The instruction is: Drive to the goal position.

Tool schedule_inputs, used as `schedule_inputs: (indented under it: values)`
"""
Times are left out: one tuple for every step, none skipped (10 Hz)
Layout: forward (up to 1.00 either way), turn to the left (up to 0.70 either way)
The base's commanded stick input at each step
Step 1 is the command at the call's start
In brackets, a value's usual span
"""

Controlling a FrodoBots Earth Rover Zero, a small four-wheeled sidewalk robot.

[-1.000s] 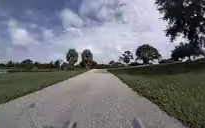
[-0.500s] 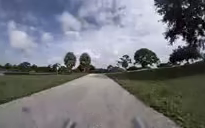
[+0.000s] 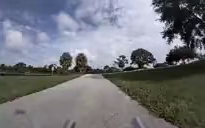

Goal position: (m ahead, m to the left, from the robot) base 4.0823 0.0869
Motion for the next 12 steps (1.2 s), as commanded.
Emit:
schedule_inputs:
  values:
    - [0.69, 0.3]
    - [0.69, 0.29]
    - [0.69, 0.27]
    - [0.69, 0.26]
    - [0.69, 0.21]
    - [0.69, 0.15]
    - [0.69, 0.09]
    - [0.69, 0.03]
    - [0.69, 0.08]
    - [0.69, 0.13]
    - [0.69, 0.18]
    - [0.69, 0.23]
